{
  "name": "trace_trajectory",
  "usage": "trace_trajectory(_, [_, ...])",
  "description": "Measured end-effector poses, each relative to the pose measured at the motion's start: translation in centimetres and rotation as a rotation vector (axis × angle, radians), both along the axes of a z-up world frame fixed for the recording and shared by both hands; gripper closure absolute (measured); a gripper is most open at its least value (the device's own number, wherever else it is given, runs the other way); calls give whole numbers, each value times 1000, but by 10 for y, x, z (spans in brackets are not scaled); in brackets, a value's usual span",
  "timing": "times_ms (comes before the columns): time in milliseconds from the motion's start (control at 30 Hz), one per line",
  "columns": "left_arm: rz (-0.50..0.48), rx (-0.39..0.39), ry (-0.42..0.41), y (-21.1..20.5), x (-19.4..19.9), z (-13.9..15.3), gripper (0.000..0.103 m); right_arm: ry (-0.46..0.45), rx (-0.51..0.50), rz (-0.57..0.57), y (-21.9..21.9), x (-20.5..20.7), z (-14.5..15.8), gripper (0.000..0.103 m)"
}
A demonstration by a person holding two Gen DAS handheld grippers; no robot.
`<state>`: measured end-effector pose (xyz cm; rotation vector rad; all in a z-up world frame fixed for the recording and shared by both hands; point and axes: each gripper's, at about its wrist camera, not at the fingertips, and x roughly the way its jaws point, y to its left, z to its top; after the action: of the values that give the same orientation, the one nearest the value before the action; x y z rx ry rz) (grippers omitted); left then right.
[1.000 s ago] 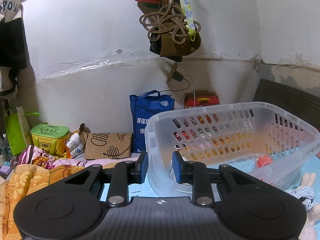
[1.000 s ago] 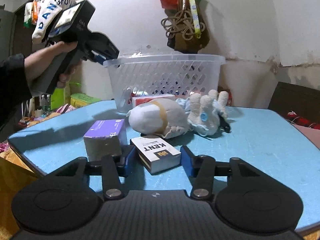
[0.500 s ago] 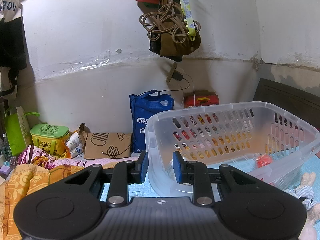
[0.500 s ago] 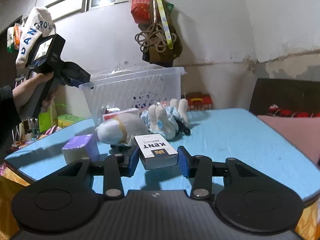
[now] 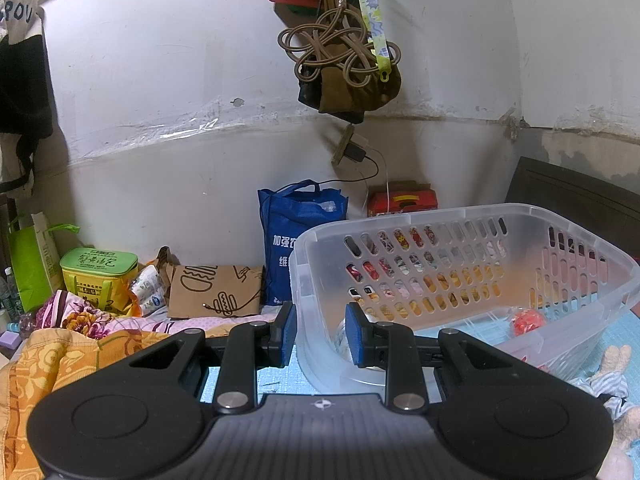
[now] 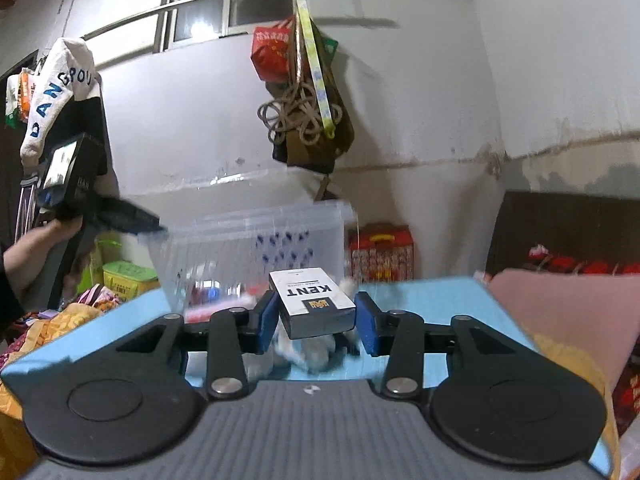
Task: Organize objects
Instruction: 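Carry the KENT box over the basket and open the right gripper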
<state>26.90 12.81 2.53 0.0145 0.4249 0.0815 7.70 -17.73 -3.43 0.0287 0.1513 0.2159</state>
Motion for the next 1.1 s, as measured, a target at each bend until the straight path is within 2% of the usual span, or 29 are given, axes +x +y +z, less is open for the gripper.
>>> trace_trajectory(300, [-7, -11, 2, 1, 2, 1, 72, -28, 6, 51, 22, 67, 58, 58])
trace_trajectory(400, [-8, -17, 4, 3, 2, 1, 72, -15, -41, 85, 47, 96, 70, 58])
trace_trajectory(567, [-12, -22, 5, 5, 3, 0, 72, 41, -126, 113, 85, 142, 77, 58])
trace_trajectory(633, [-10, -23, 5, 5, 3, 0, 72, 77, -135, 105, 92, 160, 78, 58])
trace_trajectory(800, [-15, -23, 4, 7, 3, 0, 72, 100, -158, 49, 96, 185, 72, 57])
trace_trajectory(833, [-16, -24, 3, 7, 3, -1, 72, 106, -145, 50, 95, 189, 70, 54])
trace_trajectory(867, [-16, -24, 3, 7, 3, -1, 72, 110, -136, 54, 93, 193, 69, 46])
trace_trajectory(900, [-16, -23, 3, 7, 3, -1, 72, 123, -136, 57, 92, 197, 68, 13])
trace_trajectory(933, [-16, -23, 3, 7, 3, -1, 72, 134, -138, 36, 92, 199, 68, 0])
trace_trajectory(1000, [-17, -23, 2, 7, 3, -1, 72, 90, -112, -32, 86, 187, 68, 0])
trace_trajectory(1100, [-17, -22, 2, 7, 3, -1, 71, 103, -75, -5, 75, 167, 69, 0])
